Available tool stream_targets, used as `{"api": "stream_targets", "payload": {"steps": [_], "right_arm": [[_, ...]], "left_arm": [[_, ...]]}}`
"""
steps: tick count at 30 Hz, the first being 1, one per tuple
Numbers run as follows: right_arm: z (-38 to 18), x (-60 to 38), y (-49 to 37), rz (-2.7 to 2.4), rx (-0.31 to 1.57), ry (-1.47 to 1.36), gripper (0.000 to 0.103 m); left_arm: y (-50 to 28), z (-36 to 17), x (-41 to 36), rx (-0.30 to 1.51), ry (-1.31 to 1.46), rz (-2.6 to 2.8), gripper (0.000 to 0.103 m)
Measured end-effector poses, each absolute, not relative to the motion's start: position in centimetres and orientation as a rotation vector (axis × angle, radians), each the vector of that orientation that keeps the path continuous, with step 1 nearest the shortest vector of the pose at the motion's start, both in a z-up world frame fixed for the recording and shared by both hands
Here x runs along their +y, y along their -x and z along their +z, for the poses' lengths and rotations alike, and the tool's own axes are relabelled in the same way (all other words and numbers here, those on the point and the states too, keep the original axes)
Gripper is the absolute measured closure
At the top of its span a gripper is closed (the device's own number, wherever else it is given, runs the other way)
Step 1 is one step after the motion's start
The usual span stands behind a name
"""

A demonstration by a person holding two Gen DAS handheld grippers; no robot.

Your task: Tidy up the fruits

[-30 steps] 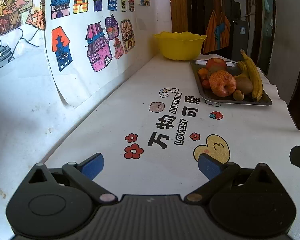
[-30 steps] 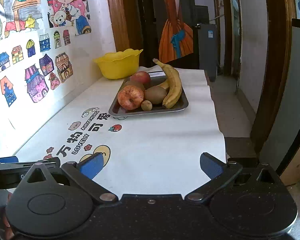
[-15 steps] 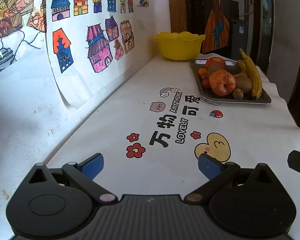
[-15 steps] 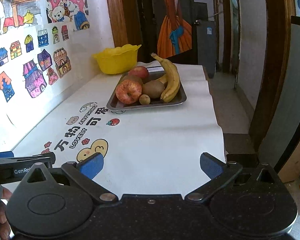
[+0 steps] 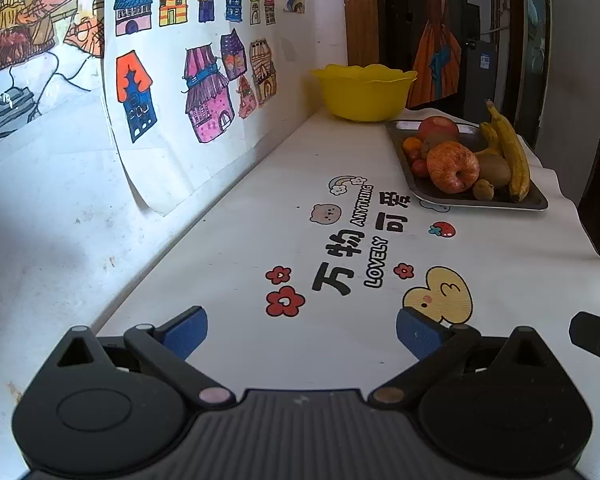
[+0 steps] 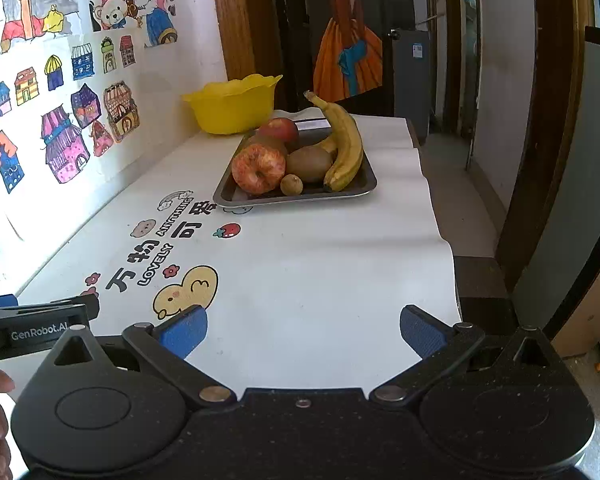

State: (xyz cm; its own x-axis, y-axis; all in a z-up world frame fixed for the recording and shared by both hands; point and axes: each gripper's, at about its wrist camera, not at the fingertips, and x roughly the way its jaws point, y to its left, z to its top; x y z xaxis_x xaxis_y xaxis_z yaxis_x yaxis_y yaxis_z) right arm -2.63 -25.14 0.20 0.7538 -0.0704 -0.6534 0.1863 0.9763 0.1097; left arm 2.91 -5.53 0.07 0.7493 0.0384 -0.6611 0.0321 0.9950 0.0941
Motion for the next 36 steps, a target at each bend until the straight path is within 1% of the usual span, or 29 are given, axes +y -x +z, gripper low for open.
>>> {"api": "stream_targets", "payload": {"steps": [36], "right_arm": [[0.1, -24.4, 2.0, -0.166, 0.712, -0.159, 0.001]], "left_arm": [[-3.4, -0.2, -4.4, 0.736, -0.098, -0.008, 0.001]]}}
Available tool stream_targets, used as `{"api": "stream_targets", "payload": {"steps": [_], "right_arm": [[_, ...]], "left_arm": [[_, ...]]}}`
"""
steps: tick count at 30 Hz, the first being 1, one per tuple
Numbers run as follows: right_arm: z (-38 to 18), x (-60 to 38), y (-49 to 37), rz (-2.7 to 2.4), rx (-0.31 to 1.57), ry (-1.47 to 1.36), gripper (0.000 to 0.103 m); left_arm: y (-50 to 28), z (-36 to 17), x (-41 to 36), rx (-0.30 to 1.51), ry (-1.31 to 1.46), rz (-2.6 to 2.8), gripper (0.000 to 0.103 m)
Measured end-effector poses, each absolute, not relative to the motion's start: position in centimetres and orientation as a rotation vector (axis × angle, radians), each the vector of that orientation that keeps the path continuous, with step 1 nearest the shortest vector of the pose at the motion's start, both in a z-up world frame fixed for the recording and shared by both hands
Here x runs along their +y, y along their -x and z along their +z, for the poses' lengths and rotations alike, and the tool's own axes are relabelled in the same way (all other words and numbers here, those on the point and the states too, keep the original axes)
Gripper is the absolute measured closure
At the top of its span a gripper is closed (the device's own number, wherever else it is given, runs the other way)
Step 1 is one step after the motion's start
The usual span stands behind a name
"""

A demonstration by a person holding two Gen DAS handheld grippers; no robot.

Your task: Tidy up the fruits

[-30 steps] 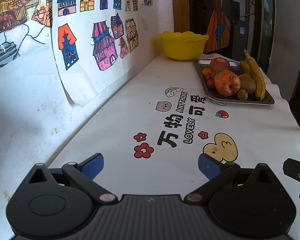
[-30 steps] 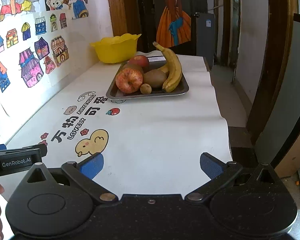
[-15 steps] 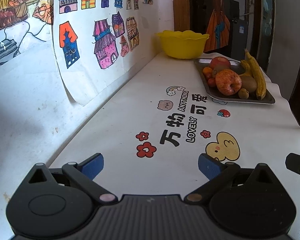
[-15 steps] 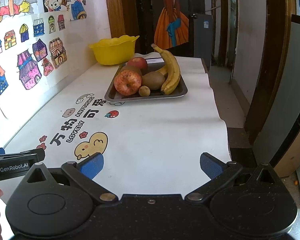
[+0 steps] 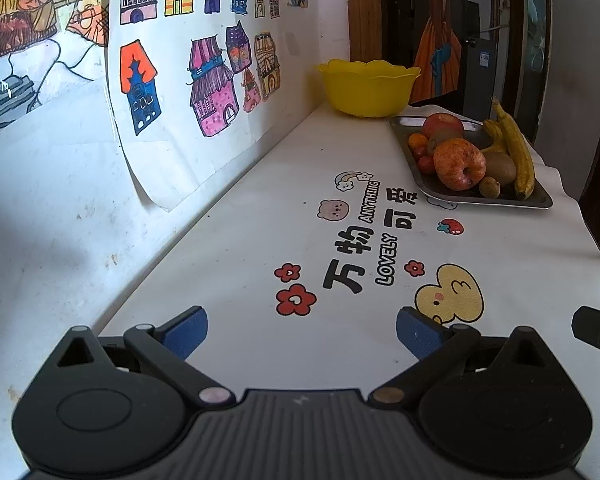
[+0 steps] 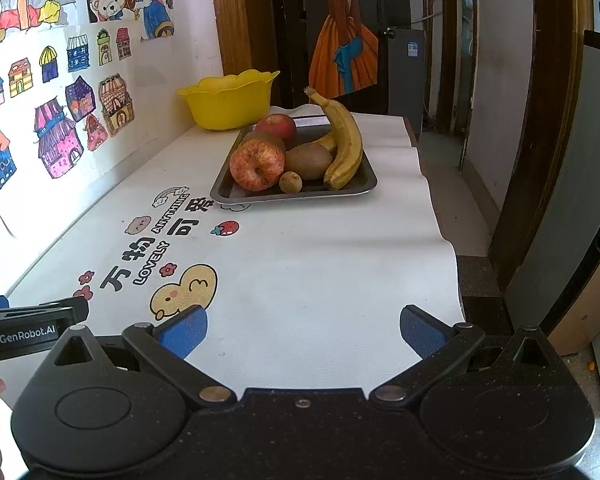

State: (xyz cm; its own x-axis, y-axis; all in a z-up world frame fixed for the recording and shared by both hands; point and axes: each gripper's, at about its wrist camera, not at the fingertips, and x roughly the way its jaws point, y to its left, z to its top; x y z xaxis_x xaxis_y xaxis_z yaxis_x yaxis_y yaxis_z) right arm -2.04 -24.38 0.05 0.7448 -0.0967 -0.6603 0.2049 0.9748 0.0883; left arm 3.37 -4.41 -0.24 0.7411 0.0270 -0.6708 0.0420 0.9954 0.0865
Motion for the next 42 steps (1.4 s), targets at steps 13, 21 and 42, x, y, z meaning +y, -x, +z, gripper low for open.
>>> {"api": "stream_targets", "payload": {"steps": [13, 21, 42], "right_arm": [[0.0, -24.37, 1.97, -0.166, 0.713, -0.16, 0.001], [0.03, -24.39, 1.91, -0.166, 0.714, -0.16, 0.001], [-0.26, -24.82, 1.59, -0.157, 0.729, -0.162, 0.001]], "left_arm": [[-3.42, -0.27, -4.52, 0.736, -0.099, -0.01, 0.001], [-3.48, -0.24, -4.62, 0.737, -0.099, -0.01, 0.001], [-3.33, 0.01, -5.08, 0.731, -0.097, -0.023, 0.001]]}}
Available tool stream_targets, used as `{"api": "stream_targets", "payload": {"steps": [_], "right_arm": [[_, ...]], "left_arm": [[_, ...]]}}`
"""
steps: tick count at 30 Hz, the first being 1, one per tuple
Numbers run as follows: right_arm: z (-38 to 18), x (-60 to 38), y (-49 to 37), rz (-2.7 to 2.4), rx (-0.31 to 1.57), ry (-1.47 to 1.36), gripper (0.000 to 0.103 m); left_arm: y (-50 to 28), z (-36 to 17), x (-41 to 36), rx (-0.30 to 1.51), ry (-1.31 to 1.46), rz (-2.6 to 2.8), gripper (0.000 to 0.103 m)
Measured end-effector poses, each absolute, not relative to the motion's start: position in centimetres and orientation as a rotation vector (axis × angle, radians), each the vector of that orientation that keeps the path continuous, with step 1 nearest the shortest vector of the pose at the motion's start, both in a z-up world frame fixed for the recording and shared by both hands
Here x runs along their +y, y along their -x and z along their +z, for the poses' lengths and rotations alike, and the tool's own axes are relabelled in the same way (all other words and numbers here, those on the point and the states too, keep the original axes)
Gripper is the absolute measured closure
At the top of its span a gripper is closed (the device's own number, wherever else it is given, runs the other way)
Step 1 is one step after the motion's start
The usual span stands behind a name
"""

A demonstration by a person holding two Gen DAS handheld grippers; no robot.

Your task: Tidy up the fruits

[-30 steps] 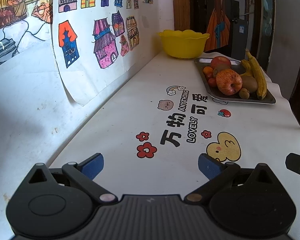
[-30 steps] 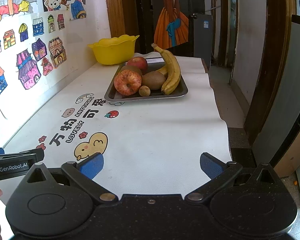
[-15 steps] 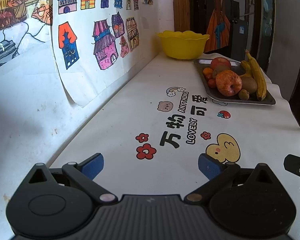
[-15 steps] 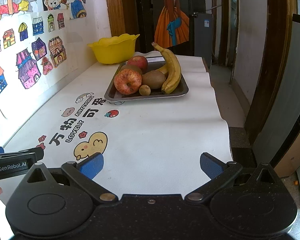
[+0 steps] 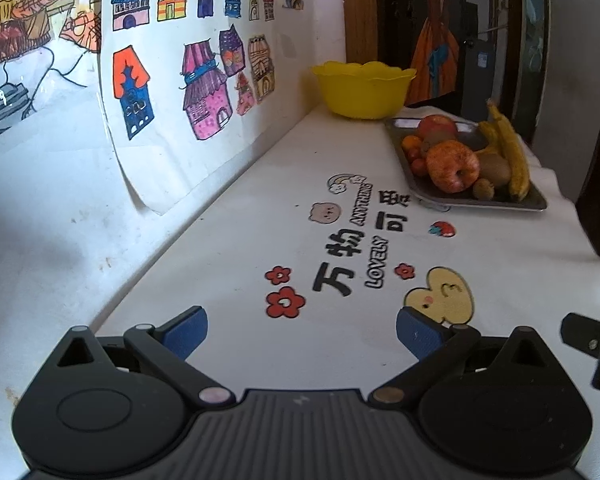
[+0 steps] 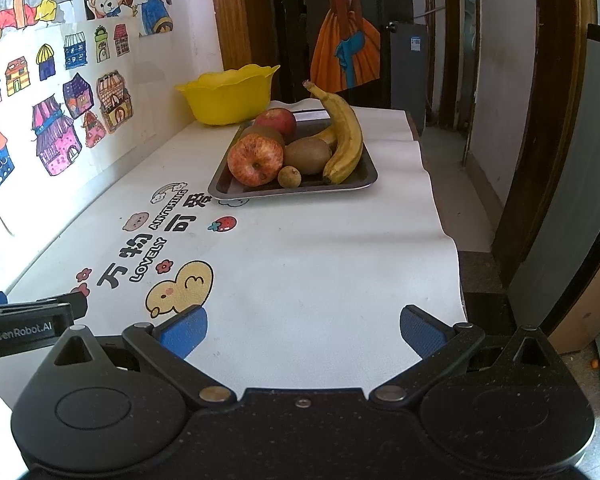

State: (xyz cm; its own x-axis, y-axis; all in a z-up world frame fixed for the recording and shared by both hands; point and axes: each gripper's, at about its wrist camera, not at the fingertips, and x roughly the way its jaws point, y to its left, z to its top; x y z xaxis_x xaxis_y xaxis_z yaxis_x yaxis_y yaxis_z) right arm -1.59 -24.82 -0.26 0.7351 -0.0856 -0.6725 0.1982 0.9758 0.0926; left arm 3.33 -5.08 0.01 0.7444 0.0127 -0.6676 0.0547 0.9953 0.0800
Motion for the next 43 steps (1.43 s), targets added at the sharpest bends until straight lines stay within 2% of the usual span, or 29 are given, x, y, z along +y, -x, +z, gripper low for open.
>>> {"api": "stream_targets", "payload": {"steps": [43], "right_arm": [[-0.6, -26.3, 0.2, -0.124, 0.749, -0.167, 0.001]], "left_arm": [[-4.3, -0.6, -6.4, 0.756, -0.118, -0.021, 0.001]]}}
